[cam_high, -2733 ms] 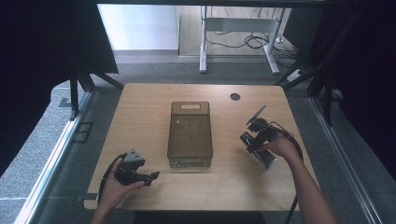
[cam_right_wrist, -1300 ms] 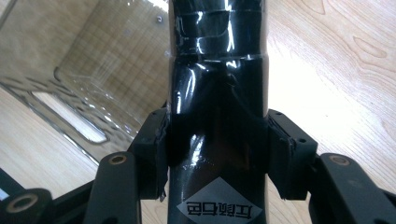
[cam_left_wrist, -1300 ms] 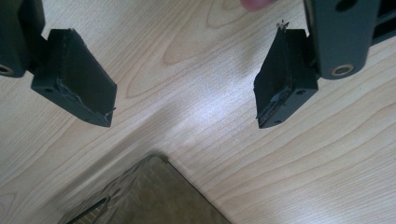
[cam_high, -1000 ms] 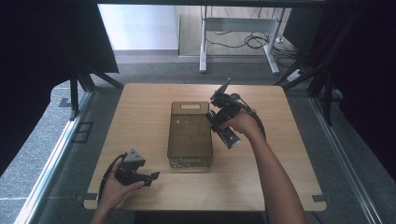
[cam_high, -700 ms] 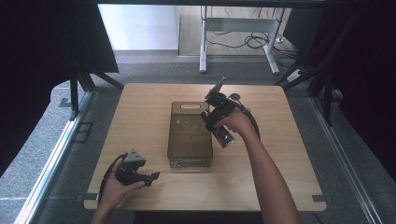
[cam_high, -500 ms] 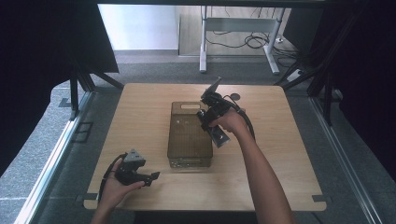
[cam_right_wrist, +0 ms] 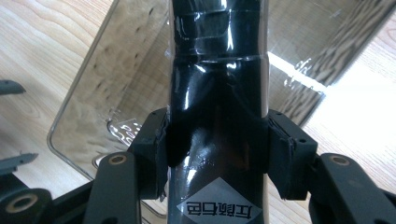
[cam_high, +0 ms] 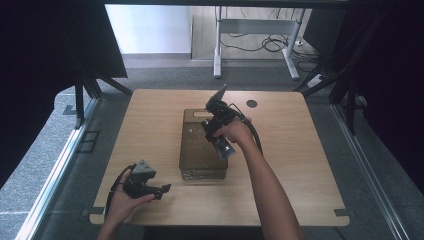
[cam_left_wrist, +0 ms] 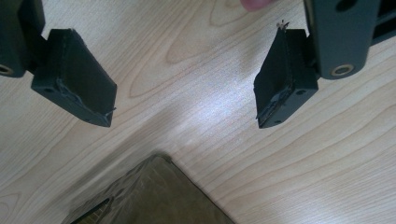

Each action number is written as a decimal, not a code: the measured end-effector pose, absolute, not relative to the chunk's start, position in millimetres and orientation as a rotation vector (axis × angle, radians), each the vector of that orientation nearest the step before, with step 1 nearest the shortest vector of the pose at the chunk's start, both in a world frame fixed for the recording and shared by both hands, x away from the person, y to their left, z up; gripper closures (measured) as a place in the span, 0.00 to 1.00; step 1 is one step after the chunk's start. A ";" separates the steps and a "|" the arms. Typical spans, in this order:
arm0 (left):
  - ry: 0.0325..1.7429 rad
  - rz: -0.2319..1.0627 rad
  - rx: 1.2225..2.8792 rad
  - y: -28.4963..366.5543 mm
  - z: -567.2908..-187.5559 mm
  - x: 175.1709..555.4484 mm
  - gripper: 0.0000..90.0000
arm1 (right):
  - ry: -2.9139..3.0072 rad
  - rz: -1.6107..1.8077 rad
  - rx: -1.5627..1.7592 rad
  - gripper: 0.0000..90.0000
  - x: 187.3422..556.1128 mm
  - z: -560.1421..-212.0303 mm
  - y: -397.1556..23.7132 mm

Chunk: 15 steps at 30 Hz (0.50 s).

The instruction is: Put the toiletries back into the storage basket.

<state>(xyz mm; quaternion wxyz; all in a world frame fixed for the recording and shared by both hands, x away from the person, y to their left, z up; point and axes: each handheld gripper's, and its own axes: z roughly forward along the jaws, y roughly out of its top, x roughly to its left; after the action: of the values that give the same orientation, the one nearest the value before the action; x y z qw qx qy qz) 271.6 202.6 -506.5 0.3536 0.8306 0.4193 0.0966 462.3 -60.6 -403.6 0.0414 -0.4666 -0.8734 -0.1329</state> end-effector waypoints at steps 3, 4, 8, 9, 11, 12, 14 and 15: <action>1.090 0.246 2.141 202.9 -506.1 271.2 0.24 | -2.648 -0.417 -1.446 0.52 463.2 -405.3 -56.2; 1.086 0.248 2.143 203.3 -506.0 271.4 0.24 | -2.644 -0.418 -1.452 0.52 463.6 -406.0 -54.8; 1.089 0.246 2.141 203.6 -506.1 271.4 0.24 | -2.625 -0.415 -1.461 0.52 465.1 -409.7 -49.3; 1.092 0.245 2.140 203.4 -506.1 271.2 0.24 | -2.622 -0.409 -1.464 0.52 465.3 -410.8 -47.9; 1.092 0.246 2.139 203.2 -506.2 271.2 0.24 | -2.615 -0.404 -1.467 0.52 465.3 -412.6 -45.0; 1.090 0.246 2.141 203.2 -506.2 271.2 0.24 | -2.616 -0.404 -1.468 0.52 465.2 -413.4 -44.0; 1.082 0.249 2.145 203.6 -506.0 271.5 0.24 | -2.604 -0.411 -1.472 0.52 465.6 -415.4 -41.9; 1.083 0.249 2.144 203.7 -506.0 271.6 0.24 | -2.601 -0.413 -1.476 0.52 466.0 -416.0 -41.4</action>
<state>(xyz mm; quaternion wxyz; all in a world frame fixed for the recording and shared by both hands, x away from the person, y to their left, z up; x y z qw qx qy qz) 271.6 203.7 -506.0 0.3552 0.8299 0.4192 0.0964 466.0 -41.4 -416.0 0.0613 -0.4881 -0.8598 -0.1367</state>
